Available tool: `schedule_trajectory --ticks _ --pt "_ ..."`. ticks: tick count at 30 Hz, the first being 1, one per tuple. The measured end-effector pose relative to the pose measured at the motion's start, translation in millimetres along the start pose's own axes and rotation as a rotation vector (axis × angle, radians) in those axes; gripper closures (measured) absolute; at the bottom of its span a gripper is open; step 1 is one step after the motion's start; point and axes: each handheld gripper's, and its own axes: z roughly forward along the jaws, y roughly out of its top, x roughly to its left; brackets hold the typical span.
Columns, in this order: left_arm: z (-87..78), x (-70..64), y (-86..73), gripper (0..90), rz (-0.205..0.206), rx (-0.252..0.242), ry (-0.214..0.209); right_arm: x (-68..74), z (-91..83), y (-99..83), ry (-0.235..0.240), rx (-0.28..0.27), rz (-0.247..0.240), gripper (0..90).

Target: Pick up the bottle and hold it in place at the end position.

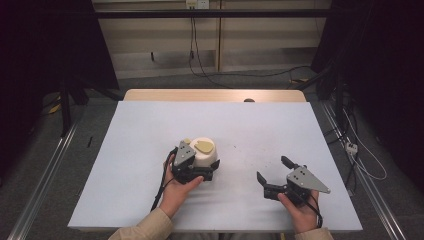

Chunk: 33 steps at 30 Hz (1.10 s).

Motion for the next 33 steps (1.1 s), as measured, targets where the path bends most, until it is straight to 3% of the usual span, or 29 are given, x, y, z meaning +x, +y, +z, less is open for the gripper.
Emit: schedule_trajectory --ticks 9,11,14,20,33 --pt "8.7 1.9 13.8 5.1 -0.008 -0.001 -0.03 -1.8 -5.5 -1.4 -0.008 0.002 0.007 3.7" --pt "10.3 3.1 16.3 5.1 0.005 0.006 -0.025 -1.8 -6.3 -1.7 -0.007 0.004 0.006 3.7" --pt "11.9 5.0 19.2 5.1 -0.007 0.007 -0.025 -2.0 -7.4 -1.6 -0.007 0.002 0.006 3.7" --pt "16.3 9.6 24.7 5.1 0.022 0.006 -0.011 -1.1 -6.7 -1.7 -0.006 0.005 0.005 3.6" --pt "31.6 13.8 29.5 5.1 0.014 0.01 -0.012 -0.8 -6.5 -2.2 0.009 0.005 0.008 3.6"
